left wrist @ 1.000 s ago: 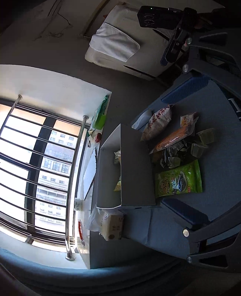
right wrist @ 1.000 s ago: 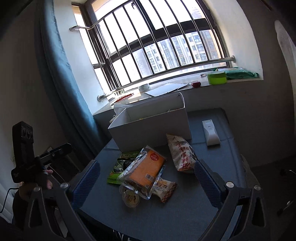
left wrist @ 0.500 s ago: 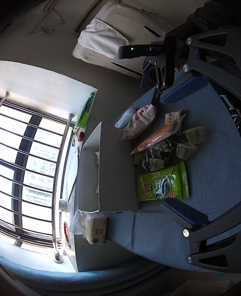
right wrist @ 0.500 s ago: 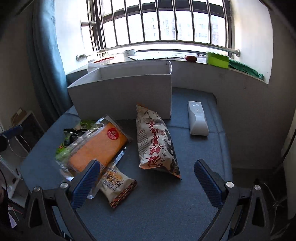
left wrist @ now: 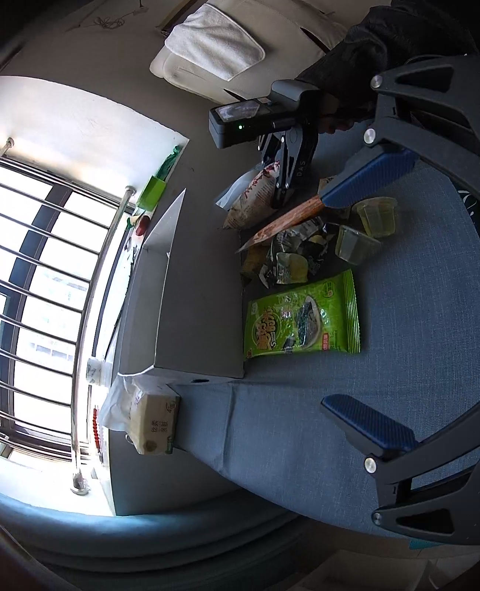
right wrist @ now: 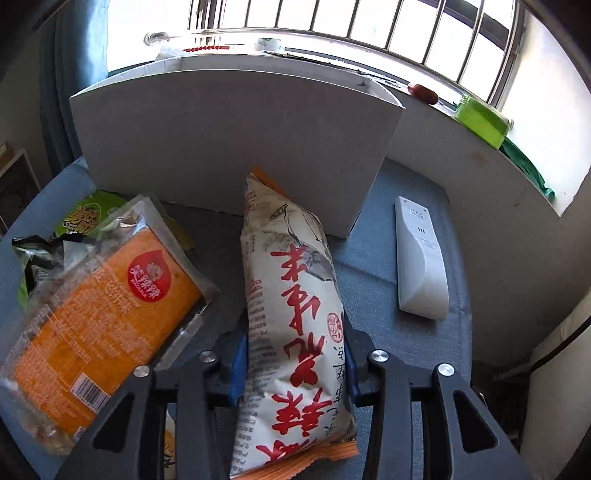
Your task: Organize snacks
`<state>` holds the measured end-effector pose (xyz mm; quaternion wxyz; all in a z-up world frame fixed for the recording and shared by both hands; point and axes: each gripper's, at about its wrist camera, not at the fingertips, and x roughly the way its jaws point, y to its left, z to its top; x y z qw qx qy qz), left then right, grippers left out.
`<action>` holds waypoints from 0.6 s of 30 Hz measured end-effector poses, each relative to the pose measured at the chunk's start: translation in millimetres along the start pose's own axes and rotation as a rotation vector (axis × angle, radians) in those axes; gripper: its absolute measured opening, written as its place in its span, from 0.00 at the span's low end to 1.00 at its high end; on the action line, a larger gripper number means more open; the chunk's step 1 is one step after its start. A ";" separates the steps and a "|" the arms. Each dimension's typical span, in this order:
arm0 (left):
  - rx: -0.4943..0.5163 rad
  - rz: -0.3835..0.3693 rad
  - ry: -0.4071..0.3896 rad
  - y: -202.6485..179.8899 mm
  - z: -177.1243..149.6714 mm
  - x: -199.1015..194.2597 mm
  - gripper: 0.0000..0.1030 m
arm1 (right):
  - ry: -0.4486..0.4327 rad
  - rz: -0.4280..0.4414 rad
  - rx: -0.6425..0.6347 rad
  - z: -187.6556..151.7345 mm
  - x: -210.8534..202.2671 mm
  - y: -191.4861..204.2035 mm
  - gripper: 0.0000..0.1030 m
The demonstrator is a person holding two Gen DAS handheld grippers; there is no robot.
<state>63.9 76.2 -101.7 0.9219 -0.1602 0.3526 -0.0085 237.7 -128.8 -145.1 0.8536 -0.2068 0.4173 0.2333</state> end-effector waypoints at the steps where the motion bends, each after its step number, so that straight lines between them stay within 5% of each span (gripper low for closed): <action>1: -0.002 0.002 0.005 2.8 0.1 2.4 1.00 | -0.010 0.003 0.007 -1.0 -4.1 -1.1 0.40; 11: 0.093 0.111 0.184 9.5 14.4 74.7 1.00 | -0.120 0.215 0.208 -26.9 -80.3 -14.5 0.39; 18: 0.175 0.162 0.287 -9.3 20.8 127.6 1.00 | -0.205 0.261 0.296 -48.9 -122.9 -11.7 0.40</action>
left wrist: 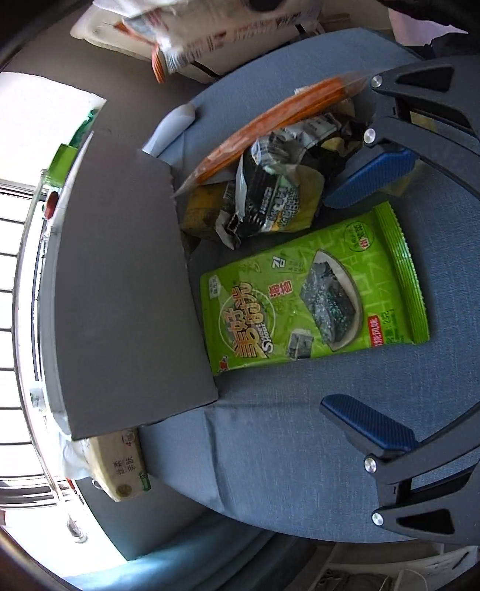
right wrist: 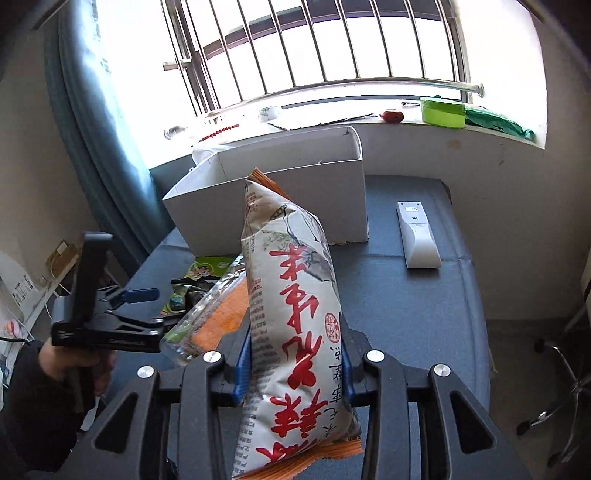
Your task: Organize snacks
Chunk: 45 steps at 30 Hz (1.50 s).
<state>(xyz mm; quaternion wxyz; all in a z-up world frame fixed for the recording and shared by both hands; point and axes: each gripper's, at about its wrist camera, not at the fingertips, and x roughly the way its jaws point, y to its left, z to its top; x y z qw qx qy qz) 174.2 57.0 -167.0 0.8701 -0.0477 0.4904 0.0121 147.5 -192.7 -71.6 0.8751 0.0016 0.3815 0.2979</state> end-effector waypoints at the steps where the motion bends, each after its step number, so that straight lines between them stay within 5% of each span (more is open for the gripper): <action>1: 0.008 0.010 0.006 -1.6 2.1 5.1 1.00 | -0.006 0.001 0.005 -1.5 -3.0 0.1 0.40; 5: 0.008 -0.004 0.014 -1.2 5.7 12.9 0.98 | -0.013 0.010 0.018 -7.2 -9.6 -0.2 0.40; 6: 0.016 -0.018 0.007 -1.2 5.6 11.2 0.92 | -0.013 0.006 0.018 -8.2 -11.0 0.3 0.40; 8: 0.009 -0.066 -0.011 2.4 5.7 4.1 0.66 | -0.009 0.011 0.024 -10.4 -12.0 0.3 0.40; 11: -0.004 -0.070 -0.042 11.5 -0.5 -8.8 0.55 | -0.007 0.025 0.029 -11.5 -10.9 1.6 0.40; 16: -0.041 -0.080 -0.135 34.6 -14.6 -50.3 0.52 | -0.017 0.044 0.027 -11.1 -12.7 7.7 0.40; 22: -0.084 -0.133 -0.309 56.4 -5.7 -114.1 0.52 | -0.045 0.089 0.038 4.9 -11.3 14.4 0.40; 28: -0.105 -0.196 -0.461 54.9 55.2 -140.3 0.52 | -0.084 0.153 0.053 61.9 6.8 18.5 0.40; 38: -0.148 -0.215 -0.446 50.6 182.5 -93.3 0.52 | -0.120 0.165 0.078 191.1 74.3 6.0 0.40; 42: -0.173 -0.212 -0.412 54.5 202.1 -67.7 0.63 | -0.080 0.118 0.097 218.9 108.7 -5.1 0.40; 44: -0.166 -0.205 -0.369 54.7 210.1 -57.8 0.79 | -0.082 0.140 0.101 225.9 119.1 -9.6 0.43; 45: -0.169 -0.185 -0.358 55.0 211.4 -54.8 0.98 | -0.084 0.143 0.112 228.7 123.6 -12.0 0.53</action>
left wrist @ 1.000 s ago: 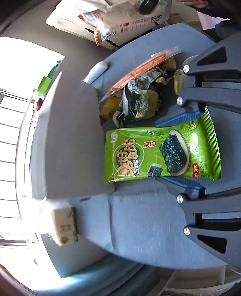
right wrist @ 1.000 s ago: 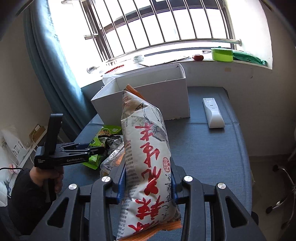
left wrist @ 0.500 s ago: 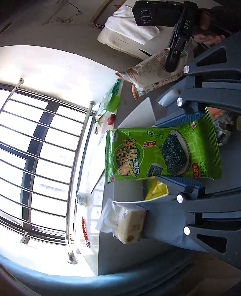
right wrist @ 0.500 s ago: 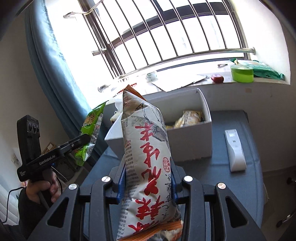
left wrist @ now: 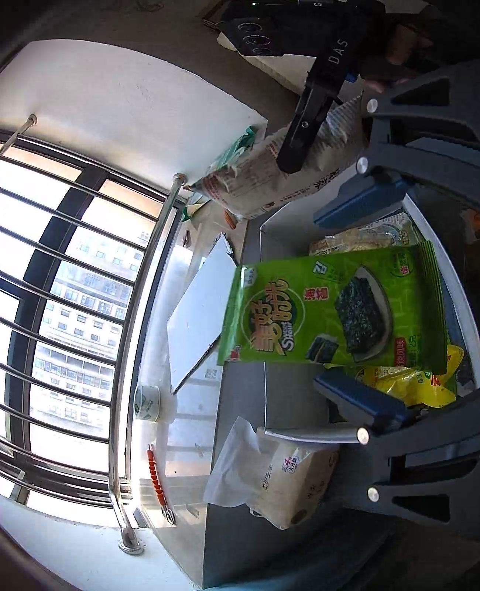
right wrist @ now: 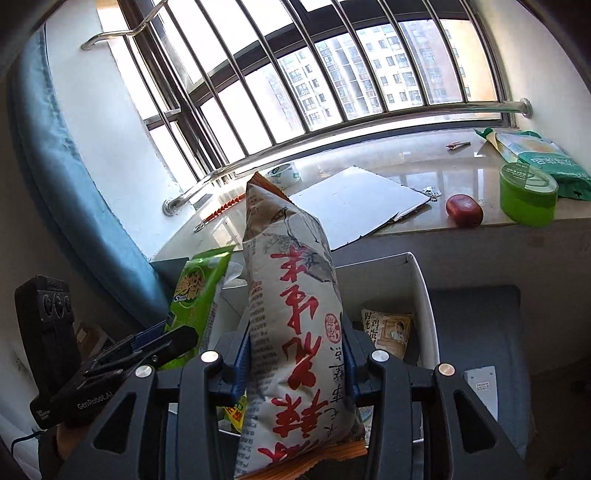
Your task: Organize snacks
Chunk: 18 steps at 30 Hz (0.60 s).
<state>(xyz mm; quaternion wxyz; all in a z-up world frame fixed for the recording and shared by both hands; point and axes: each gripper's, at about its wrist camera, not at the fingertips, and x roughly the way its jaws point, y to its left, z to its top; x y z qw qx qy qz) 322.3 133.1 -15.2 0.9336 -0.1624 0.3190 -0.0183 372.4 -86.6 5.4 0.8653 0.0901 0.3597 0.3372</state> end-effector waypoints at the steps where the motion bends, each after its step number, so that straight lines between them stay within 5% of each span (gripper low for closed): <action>1: -0.001 0.020 0.001 1.0 -0.1 0.9 1.00 | -0.003 -0.010 0.021 2.1 2.5 -3.8 0.83; 3: -0.002 0.033 0.001 6.0 -3.9 -1.7 1.00 | -0.034 -0.009 0.047 2.3 2.3 -8.0 1.00; 11: 0.020 0.051 -0.020 7.4 -17.2 -28.3 1.00 | -0.098 -0.031 -0.033 -3.4 -22.6 7.8 1.00; 18: 0.098 -0.011 -0.110 -21.9 -43.4 -97.8 1.00 | -0.165 0.015 -0.088 -31.9 -82.7 29.8 1.00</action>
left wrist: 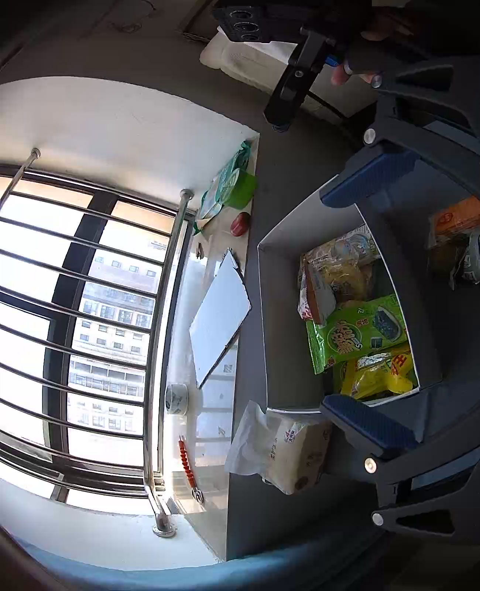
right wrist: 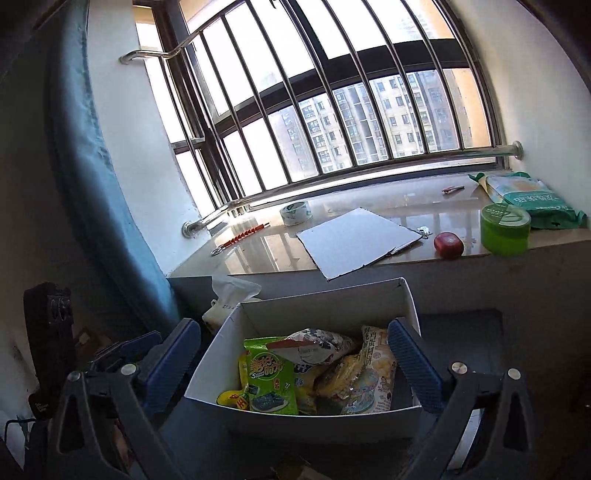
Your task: Organize snacks
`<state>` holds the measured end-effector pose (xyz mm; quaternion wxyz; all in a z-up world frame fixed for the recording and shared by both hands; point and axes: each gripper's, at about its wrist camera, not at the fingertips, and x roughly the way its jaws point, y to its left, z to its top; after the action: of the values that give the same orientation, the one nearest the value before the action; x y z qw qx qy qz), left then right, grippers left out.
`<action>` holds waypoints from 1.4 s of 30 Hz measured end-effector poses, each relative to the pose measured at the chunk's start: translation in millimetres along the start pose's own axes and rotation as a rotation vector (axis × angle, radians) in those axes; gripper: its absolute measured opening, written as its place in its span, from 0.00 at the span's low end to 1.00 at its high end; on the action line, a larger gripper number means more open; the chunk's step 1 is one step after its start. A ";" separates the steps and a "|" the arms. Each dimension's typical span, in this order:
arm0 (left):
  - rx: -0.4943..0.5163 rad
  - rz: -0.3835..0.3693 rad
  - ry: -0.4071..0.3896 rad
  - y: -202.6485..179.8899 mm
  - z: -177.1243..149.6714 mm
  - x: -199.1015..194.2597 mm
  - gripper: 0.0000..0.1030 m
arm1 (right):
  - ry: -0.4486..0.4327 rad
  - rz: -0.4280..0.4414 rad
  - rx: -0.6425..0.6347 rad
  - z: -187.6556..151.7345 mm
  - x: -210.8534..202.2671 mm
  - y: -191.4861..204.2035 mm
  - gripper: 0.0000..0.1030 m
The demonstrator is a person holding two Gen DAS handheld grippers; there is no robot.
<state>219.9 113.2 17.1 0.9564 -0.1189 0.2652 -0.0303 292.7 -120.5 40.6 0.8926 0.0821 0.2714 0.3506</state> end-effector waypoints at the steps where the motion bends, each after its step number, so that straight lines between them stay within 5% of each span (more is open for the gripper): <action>1: 0.013 -0.003 -0.013 -5.3 -5.4 -12.4 1.00 | -0.009 0.017 -0.005 -5.8 -12.1 3.5 1.00; 10: 0.033 -0.031 -0.059 -34.2 -79.1 -100.7 1.00 | -0.033 0.009 -0.106 -89.4 -112.5 29.0 1.00; 20: -0.054 -0.054 0.012 -37.9 -151.5 -123.4 1.00 | 0.063 -0.058 -0.029 -189.1 -152.0 23.7 1.00; 30: -0.030 -0.057 0.026 -46.1 -160.4 -117.8 1.00 | 0.187 0.026 0.118 -209.8 -116.1 13.1 1.00; 37: -0.047 -0.058 0.043 -40.4 -165.8 -112.5 1.00 | 0.329 0.069 0.296 -200.8 -48.9 -8.1 1.00; 42: -0.061 -0.056 0.053 -34.1 -169.2 -110.5 1.00 | 0.406 0.039 0.311 -192.5 0.6 -14.6 1.00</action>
<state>38.2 57.7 -60.0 0.9437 -0.1545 0.2877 -0.0520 197.1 -139.3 -126.1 0.7895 0.1514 0.4941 0.3311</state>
